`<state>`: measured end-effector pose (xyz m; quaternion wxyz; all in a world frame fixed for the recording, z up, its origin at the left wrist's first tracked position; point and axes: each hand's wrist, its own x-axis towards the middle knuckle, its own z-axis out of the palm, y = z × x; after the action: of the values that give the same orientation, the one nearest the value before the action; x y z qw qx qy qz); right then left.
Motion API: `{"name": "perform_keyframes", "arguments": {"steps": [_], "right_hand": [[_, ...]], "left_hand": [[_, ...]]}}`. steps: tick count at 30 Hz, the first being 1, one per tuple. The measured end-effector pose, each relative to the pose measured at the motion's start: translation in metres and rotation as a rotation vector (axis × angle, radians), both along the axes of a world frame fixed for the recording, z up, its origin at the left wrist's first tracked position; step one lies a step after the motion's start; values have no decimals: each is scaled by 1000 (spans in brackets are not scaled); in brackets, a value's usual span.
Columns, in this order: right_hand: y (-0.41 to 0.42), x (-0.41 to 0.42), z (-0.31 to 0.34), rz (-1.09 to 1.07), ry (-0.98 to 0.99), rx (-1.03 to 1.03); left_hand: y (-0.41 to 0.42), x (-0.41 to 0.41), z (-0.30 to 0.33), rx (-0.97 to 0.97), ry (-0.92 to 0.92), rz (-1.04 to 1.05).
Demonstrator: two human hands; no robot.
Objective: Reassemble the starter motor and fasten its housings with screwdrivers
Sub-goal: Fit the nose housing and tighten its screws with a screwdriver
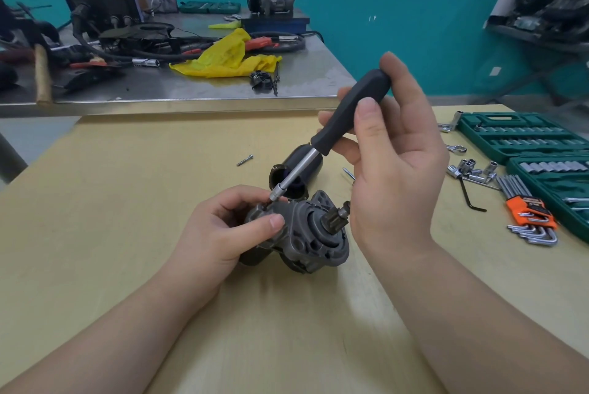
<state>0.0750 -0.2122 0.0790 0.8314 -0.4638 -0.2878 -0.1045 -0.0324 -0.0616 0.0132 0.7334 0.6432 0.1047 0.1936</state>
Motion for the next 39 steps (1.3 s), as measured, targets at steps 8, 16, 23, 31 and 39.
{"name": "perform_keyframes", "arguments": {"steps": [8, 16, 23, 31, 39], "right_hand": [[1, 3, -1, -41, 11, -7], [-1, 2, -1, 16, -12, 7], [0, 2, 3, -58, 14, 0], [-2, 1, -1, 80, 3, 16], [0, 2, 2, -3, -7, -21]], "left_hand": [[0, 0, 0, 6, -1, -10], [0, -1, 0, 8, -6, -11], [0, -1, 1, 5, -3, -3], [0, -1, 1, -1, -3, -4], [1, 0, 0, 11, -14, -15]]}}
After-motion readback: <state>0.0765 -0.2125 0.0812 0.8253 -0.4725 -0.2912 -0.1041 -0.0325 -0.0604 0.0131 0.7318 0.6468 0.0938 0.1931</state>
